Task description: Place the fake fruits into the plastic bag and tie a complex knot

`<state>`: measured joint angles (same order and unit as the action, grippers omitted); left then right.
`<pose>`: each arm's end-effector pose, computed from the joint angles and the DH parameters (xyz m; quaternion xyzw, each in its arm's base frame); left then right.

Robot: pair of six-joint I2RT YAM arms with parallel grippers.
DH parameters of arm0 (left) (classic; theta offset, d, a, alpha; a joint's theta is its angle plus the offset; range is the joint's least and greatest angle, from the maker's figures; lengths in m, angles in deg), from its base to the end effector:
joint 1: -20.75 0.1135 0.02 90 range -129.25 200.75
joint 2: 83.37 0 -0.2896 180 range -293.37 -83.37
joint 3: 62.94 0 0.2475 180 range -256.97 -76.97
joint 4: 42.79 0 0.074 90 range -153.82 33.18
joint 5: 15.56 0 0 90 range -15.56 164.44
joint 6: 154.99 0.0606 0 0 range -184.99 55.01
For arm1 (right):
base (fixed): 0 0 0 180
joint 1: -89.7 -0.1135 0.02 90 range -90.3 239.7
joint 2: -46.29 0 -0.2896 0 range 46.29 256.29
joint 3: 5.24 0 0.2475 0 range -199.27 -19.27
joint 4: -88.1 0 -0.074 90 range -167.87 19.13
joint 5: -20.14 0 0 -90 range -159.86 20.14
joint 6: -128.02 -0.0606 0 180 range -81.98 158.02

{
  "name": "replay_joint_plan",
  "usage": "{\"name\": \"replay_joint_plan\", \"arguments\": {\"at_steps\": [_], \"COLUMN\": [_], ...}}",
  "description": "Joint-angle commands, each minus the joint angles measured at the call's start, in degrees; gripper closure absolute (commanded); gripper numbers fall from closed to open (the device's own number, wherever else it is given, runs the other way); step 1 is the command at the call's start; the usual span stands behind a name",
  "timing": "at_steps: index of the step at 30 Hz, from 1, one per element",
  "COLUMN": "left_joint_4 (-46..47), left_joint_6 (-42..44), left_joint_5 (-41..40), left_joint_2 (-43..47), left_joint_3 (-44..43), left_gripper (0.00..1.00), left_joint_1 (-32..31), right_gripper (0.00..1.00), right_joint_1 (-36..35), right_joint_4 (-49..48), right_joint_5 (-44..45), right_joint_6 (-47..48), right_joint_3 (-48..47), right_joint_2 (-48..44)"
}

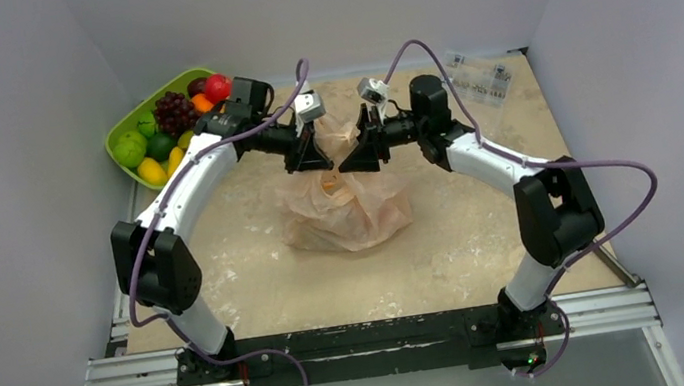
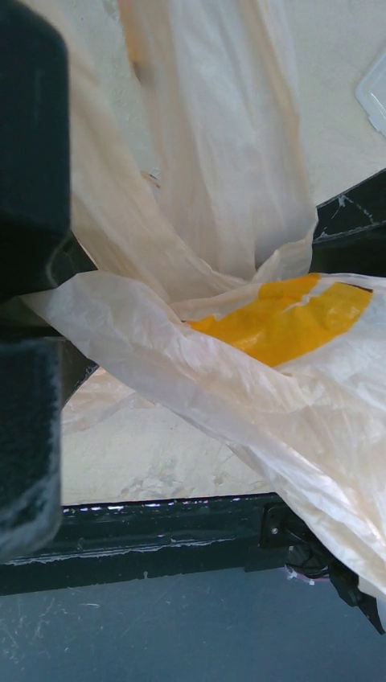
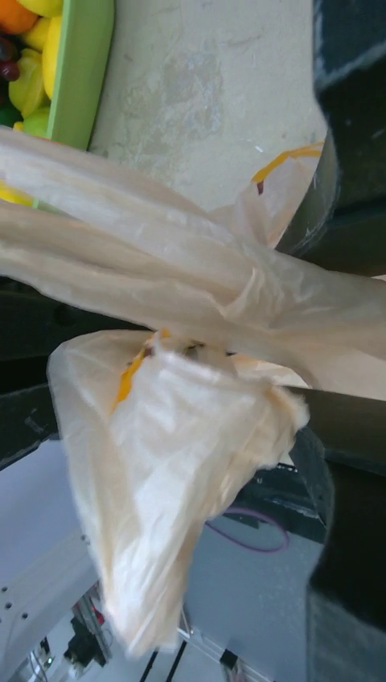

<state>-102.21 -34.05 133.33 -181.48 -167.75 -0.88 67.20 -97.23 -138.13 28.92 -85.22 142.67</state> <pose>0.3252 -0.1848 0.3453 0.5063 0.6703 -0.4417 0.3152 0.3335 0.1991 0.3129 -0.4288 0.5930 0.5601 0.3883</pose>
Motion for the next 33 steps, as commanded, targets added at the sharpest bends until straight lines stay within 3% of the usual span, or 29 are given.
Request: {"name": "replay_joint_plan", "arguments": {"at_steps": [1,5,10,15,19,24,26,28,33], "left_joint_4": [-1.60,-2.79,-6.33,-9.19,-10.96,-11.35,-11.57,-13.04,-11.05], "left_joint_6": [0.30,1.83,5.01,7.78,9.00,9.37,9.25,9.81,3.04], "left_joint_5": [0.20,0.05,-1.08,-3.15,-4.11,-5.43,-5.05,-4.66,-0.61], "left_joint_2": [-0.64,-0.99,-2.17,-3.35,-3.59,0.35,2.79,4.99,8.13], "left_joint_3": [-1.99,-2.36,-3.85,-4.91,-5.05,-2.32,-1.02,-0.62,-3.78], "left_gripper": [0.99,0.99,0.99,0.99,0.97,0.54,0.43,0.35,0.33], "left_joint_1": [-1.04,-1.24,-2.46,-3.62,-3.81,-2.67,-0.94,1.07,9.28], "right_gripper": [0.48,0.40,0.40,0.48,0.68,0.92,0.97,1.00,1.00], "right_joint_1": [-0.61,-1.17,-1.82,-1.78,-1.83,-1.69,-1.74,-1.64,-1.75], "right_joint_4": [-4.38,-0.91,-0.95,-0.18,2.02,4.76,6.16,6.39,7.08], "right_joint_5": [-1.34,-1.60,-0.49,0.30,0.85,0.77,0.88,0.78,0.92], "right_joint_6": [-0.53,2.36,1.80,2.14,4.26,7.68,8.74,10.12,12.67], "right_joint_3": [-0.70,-1.67,-2.20,-2.15,-2.16,-2.07,-2.07,-2.04,-1.73], "right_joint_2": [-3.03,-3.34,-3.07,-3.01,-3.10,-3.44,-3.88,-3.95,-4.45]}}
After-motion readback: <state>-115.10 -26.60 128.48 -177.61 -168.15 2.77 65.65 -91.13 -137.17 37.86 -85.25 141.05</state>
